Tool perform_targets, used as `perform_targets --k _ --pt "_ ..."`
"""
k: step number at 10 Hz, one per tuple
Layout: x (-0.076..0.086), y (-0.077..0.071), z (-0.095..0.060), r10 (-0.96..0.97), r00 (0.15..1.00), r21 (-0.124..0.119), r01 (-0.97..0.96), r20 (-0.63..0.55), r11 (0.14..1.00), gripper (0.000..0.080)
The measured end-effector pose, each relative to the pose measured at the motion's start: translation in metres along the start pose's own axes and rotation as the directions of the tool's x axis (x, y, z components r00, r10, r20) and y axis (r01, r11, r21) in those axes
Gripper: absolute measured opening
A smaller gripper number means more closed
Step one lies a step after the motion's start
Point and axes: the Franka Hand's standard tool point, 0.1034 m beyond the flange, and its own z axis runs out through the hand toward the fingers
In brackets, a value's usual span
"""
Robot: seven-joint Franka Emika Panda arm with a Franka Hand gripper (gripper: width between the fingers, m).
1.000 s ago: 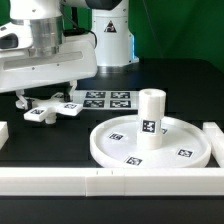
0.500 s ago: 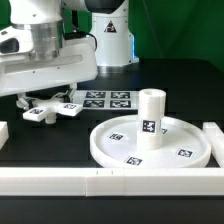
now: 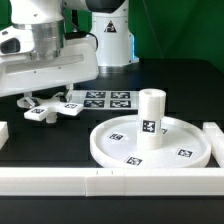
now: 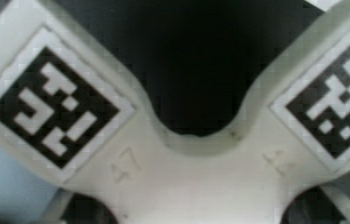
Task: Assemble round table
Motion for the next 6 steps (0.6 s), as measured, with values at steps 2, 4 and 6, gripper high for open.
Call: perform_targets --k 2,4,6 --pt "0.001 -0.001 -0.001 0.001 1.000 0.002 -0.001 0.000 1.000 0.0442" --pt "0.016 -0.009 -0.015 -0.003 1.000 0.005 0.003 -0.011 1.000 0.0442" --pt "0.037 -0.025 -0.037 0.031 0.999 0.020 -0.031 -0.016 0.999 0.0442"
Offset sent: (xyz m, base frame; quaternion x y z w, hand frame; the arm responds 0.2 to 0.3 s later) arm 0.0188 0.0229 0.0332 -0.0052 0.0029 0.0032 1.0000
